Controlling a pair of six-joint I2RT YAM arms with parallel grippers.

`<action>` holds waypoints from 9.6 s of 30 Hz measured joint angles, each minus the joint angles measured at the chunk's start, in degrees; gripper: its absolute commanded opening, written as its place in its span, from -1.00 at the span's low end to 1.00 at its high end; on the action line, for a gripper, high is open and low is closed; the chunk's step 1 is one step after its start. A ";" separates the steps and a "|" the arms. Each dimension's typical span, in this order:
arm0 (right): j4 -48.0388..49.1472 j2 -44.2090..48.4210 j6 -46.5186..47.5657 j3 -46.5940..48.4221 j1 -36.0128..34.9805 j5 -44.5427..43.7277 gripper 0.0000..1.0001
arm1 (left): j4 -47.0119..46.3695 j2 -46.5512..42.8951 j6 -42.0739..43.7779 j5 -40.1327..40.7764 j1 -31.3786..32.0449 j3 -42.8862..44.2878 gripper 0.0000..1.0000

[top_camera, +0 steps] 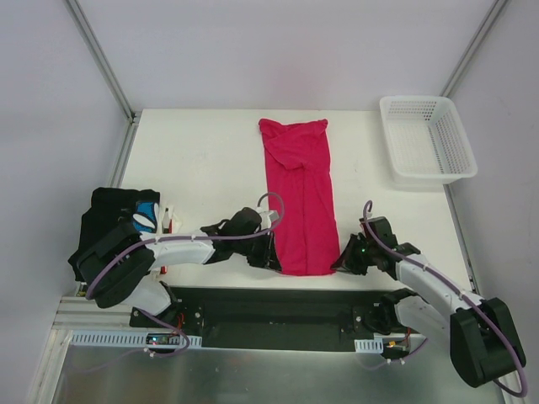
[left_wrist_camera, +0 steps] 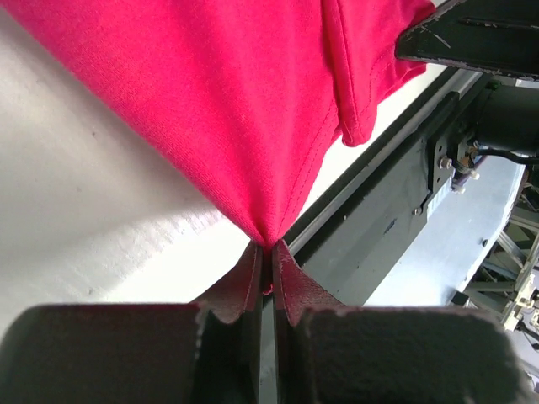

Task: Fold and stack the t-shirts
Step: Grab the bottom of the folded rectangular tshirt with both arms, then fold the folded rectangular tshirt in 1/3 of the way

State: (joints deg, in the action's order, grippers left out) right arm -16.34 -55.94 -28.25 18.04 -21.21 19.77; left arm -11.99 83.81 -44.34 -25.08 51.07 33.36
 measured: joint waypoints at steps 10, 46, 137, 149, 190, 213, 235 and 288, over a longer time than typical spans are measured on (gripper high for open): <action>-5.81 6.78 -0.04 -0.11 -2.67 -0.87 -0.99 | 2.16 -5.75 -0.11 0.04 0.00 -5.53 -1.00; -14.21 16.50 -15.82 5.84 -47.34 -24.50 -0.98 | 14.99 -30.10 -1.49 11.69 16.28 -6.38 -1.00; 5.84 -22.12 19.58 27.71 -9.97 -24.13 -0.99 | 12.48 3.65 22.93 24.70 -12.26 17.94 -1.00; 8.09 -26.82 19.30 29.55 -7.87 -21.99 -0.99 | 10.58 5.88 22.91 22.05 -14.08 18.08 -1.00; 10.40 -35.95 16.74 34.45 -2.14 -16.06 -0.30 | 7.58 17.20 21.55 11.96 -18.53 24.98 0.41; 8.55 -20.39 15.04 29.46 -8.92 -18.84 -0.98 | 11.08 -5.77 22.38 16.33 -5.60 21.03 0.77; 14.10 -40.76 11.32 35.21 -13.31 -13.05 -0.99 | 5.20 13.29 20.79 13.57 -3.41 18.73 0.79; 3.50 -27.23 18.88 25.24 0.07 -9.42 -0.20 | 13.62 -8.00 20.13 19.34 -7.19 2.25 0.86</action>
State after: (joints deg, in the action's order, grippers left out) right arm -12.84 -83.18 -9.37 43.29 -21.15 10.35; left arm 1.63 75.81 -24.21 -5.74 43.88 35.62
